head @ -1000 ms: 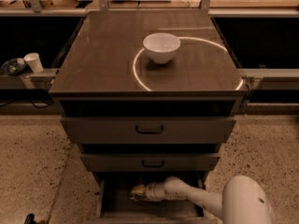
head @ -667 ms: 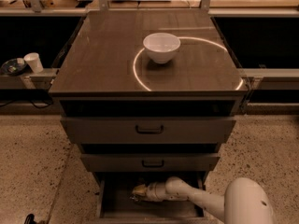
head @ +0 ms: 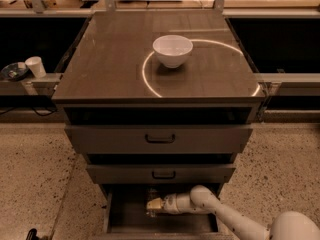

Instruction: Pick water bottle from bottom drawer and place on counter

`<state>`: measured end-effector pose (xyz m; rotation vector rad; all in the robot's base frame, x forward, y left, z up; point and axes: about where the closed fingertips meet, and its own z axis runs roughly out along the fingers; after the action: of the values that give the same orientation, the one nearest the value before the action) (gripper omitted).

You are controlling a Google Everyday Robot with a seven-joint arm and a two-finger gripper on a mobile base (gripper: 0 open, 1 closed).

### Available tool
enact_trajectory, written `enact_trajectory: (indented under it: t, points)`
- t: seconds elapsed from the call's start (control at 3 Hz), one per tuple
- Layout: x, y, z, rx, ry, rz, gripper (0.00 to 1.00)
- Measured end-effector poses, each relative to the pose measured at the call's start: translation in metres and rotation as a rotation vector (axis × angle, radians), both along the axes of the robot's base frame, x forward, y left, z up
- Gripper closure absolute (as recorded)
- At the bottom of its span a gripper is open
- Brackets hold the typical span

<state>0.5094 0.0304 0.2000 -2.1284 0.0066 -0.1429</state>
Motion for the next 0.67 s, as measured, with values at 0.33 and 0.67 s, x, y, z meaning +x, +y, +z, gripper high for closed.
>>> enact_trajectory:
  t: [0.33, 0.67]
  points:
    - [-0.0254, -0.0097, 0.0242, 0.026, -0.055, 0.157, 1.0]
    - [-0.0332, -0.008, 0.0246, 0.032, -0.056, 0.19, 1.0]
